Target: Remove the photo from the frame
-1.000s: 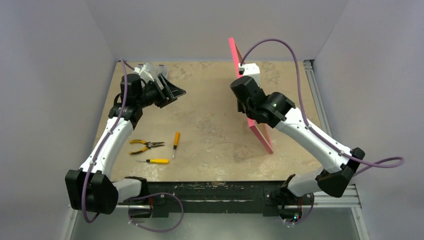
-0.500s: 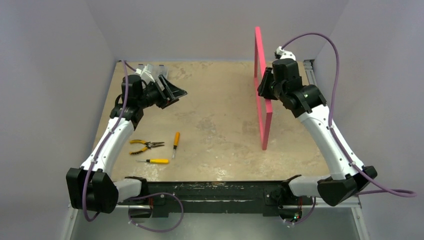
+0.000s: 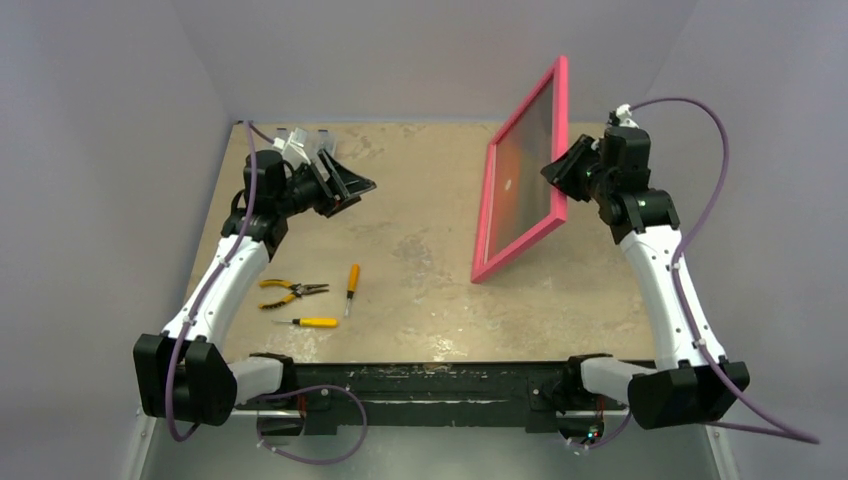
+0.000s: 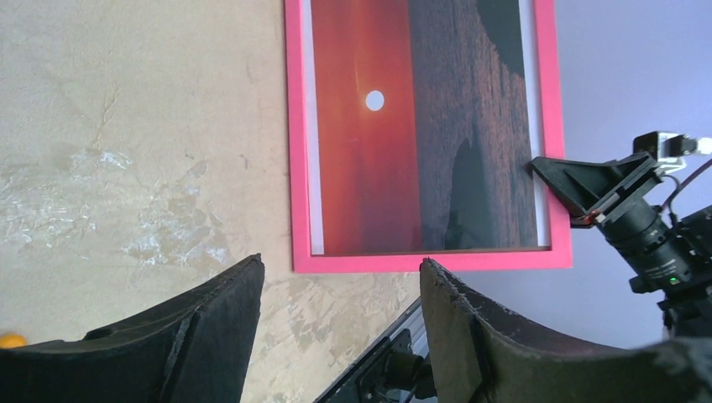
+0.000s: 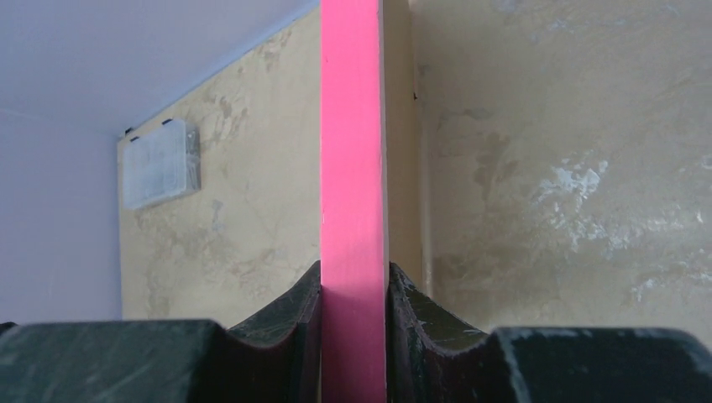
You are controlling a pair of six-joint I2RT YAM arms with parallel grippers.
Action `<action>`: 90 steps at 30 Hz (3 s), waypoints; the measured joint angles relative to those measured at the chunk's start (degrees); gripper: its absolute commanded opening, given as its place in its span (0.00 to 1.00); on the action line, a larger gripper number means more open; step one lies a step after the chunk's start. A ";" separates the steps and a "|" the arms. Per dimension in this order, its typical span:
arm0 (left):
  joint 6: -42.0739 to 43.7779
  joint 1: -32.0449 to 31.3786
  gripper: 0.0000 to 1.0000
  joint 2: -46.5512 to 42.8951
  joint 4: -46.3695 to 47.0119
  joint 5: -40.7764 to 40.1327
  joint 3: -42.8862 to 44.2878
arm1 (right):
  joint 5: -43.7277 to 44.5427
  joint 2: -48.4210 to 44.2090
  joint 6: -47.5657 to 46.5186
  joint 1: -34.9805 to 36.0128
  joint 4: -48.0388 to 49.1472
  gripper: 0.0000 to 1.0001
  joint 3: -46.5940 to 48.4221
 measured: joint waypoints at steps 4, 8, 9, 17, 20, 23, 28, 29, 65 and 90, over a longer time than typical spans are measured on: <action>-0.39 0.00 0.66 0.07 0.90 0.39 -0.13 | -2.75 -6.03 1.51 -4.74 5.03 0.00 -9.68; -1.20 0.00 0.65 0.20 1.36 0.61 -0.76 | -4.37 -11.98 4.13 -8.33 9.70 0.00 -20.55; -1.31 0.00 0.65 0.31 1.38 0.74 -0.90 | -4.87 -12.74 4.81 -8.87 10.45 0.00 -22.38; -1.75 0.00 0.65 0.57 1.92 1.11 -0.94 | -8.83 -14.91 8.76 -10.56 18.25 0.00 -32.44; -1.90 0.00 0.65 0.59 2.51 1.36 -0.94 | -9.60 -15.98 10.10 -10.67 21.46 0.00 -36.15; -2.29 0.00 0.65 0.76 2.78 1.60 -0.94 | -10.27 -16.65 11.56 -10.73 24.79 0.00 -40.15; -2.78 0.00 0.65 1.01 3.30 1.88 -1.07 | -12.20 -15.89 12.94 -10.84 30.10 0.00 -45.48; -2.78 0.00 0.65 1.01 3.48 1.90 -1.22 | -12.76 -15.34 13.03 -10.84 31.36 0.00 -46.23; -5.25 0.00 0.65 2.12 6.84 3.61 -2.71 | -8.79 19.19 20.15 7.93 59.67 0.03 -43.50; -6.23 -0.83 0.65 2.75 7.76 3.87 -2.80 | 11.08 20.68 11.63 16.31 31.78 0.37 -32.50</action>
